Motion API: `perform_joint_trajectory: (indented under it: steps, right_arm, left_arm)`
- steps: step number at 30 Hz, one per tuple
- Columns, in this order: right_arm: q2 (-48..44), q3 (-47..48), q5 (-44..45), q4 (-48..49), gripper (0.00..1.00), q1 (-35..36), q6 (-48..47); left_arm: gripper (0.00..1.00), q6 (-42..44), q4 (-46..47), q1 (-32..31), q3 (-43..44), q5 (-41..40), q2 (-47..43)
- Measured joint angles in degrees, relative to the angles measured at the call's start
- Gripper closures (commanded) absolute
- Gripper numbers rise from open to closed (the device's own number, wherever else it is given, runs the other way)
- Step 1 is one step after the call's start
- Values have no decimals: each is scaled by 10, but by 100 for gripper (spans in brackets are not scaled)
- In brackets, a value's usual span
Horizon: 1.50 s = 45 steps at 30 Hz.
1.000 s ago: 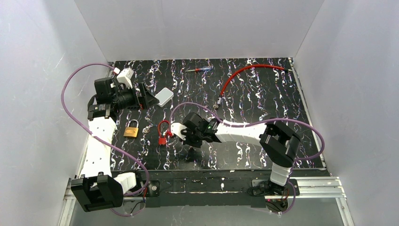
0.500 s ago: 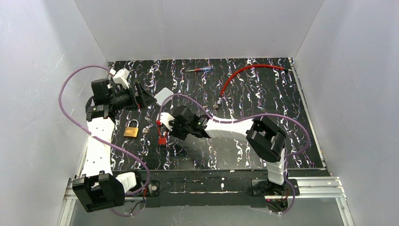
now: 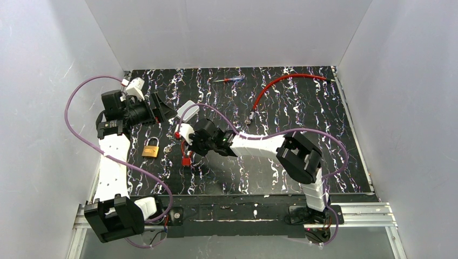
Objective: Lock with the key
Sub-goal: Place the key at the center of the board, then pick up the lock from the center of the board.
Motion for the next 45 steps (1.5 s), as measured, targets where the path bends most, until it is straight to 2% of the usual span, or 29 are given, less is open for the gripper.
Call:
perform_joint_trajectory:
  steps: [3, 4, 8, 11, 15, 20, 23, 27, 29, 32, 37, 45]
  right_arm:
    - [0, -3, 4, 7, 99, -1, 2]
    - [0, -4, 4, 8, 95, -1, 3]
    - [5, -6, 3, 8, 67, -4, 10]
    - [12, -6, -11, 5, 54, -12, 25]
    - [13, -6, -45, -8, 26, -45, 50]
    - [-11, -21, -85, -25, 14, -101, 71]
    - [-63, -46, -86, -39, 3, -138, 85]
    - [-143, -72, -54, -35, 4, -200, 124]
    - [-174, -78, 13, -31, 5, -235, 153]
    - [-183, -77, 124, -33, 10, -265, 181]
    - [-157, -77, 270, -41, 9, -263, 205]
    - [-62, -32, 327, -58, 12, -303, 246]
  left_arm:
    - [2, -2, 1, 2, 0, 2, 2]
    - [2, -2, 2, 3, 0, 3, 2]
    - [2, -3, 3, 3, 0, 6, 4]
    - [2, -3, 2, 3, 0, 7, 5]
    - [2, -3, 2, 3, 0, 7, 5]
    - [2, -2, 1, 3, 0, 7, 7]
    - [2, -2, -5, 3, 0, 9, 14]
    - [2, -5, -10, 3, 0, 11, 27]
    - [2, -8, -10, 3, 0, 11, 28]
    - [2, -11, -8, 4, 0, 14, 28]
    - [2, -15, -5, 4, 0, 13, 27]
    - [2, -14, 2, 4, -2, 11, 5]
